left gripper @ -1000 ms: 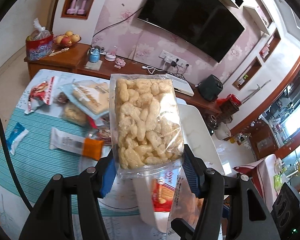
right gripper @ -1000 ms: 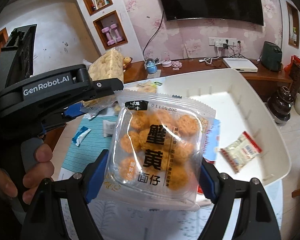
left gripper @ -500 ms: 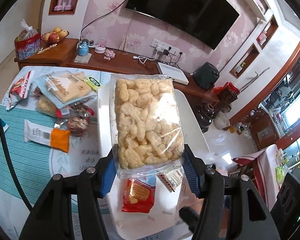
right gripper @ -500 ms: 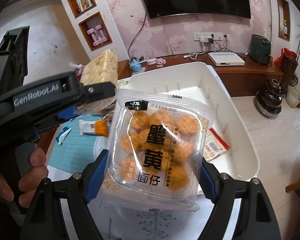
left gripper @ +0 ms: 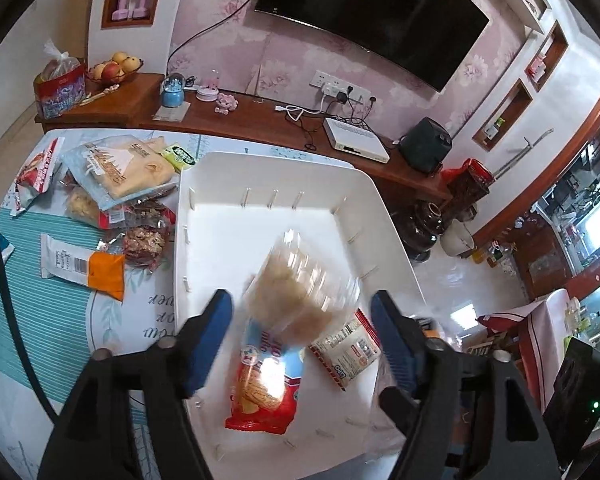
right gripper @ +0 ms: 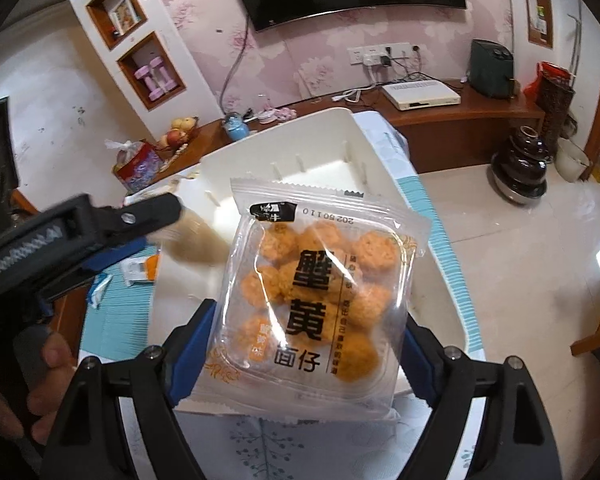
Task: Organize snacks
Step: 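Open both grippers to release the puffed-snack bag and cake pack into the tray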
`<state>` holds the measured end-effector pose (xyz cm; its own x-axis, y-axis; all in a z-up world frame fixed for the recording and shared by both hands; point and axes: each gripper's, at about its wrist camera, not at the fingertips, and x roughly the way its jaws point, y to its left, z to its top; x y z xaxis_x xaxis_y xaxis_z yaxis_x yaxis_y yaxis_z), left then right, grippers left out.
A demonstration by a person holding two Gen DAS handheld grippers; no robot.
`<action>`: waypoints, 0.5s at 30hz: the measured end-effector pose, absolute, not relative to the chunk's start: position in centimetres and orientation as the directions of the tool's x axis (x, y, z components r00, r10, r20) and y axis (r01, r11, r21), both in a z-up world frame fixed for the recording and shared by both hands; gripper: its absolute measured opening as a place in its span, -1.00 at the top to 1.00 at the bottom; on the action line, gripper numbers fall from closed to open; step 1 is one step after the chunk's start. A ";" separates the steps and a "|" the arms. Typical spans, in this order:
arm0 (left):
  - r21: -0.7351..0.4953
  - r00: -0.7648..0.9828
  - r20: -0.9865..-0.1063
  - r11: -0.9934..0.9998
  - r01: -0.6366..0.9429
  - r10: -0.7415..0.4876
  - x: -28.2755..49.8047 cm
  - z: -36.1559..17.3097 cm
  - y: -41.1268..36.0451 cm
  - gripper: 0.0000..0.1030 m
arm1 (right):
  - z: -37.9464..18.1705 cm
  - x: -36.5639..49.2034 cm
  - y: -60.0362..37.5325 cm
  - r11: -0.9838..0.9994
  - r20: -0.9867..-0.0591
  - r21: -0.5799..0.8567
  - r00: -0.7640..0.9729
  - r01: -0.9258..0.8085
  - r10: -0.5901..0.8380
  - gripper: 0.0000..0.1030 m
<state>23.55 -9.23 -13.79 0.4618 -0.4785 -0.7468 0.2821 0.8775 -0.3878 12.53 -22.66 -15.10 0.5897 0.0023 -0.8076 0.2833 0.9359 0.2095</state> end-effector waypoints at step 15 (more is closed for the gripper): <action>-0.328 0.478 -0.773 0.908 0.262 -0.417 23.7 -12.9 -6.4 -0.47 | -13.8 12.6 -21.5 0.952 -0.753 0.194 0.658 0.236 -0.010 -0.77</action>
<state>23.70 -6.45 -12.95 0.4778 -0.4170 -0.7732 0.2622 0.9077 -0.3276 12.56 -21.46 -13.77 0.6580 -0.0098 -0.7529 0.2357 0.9524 0.1936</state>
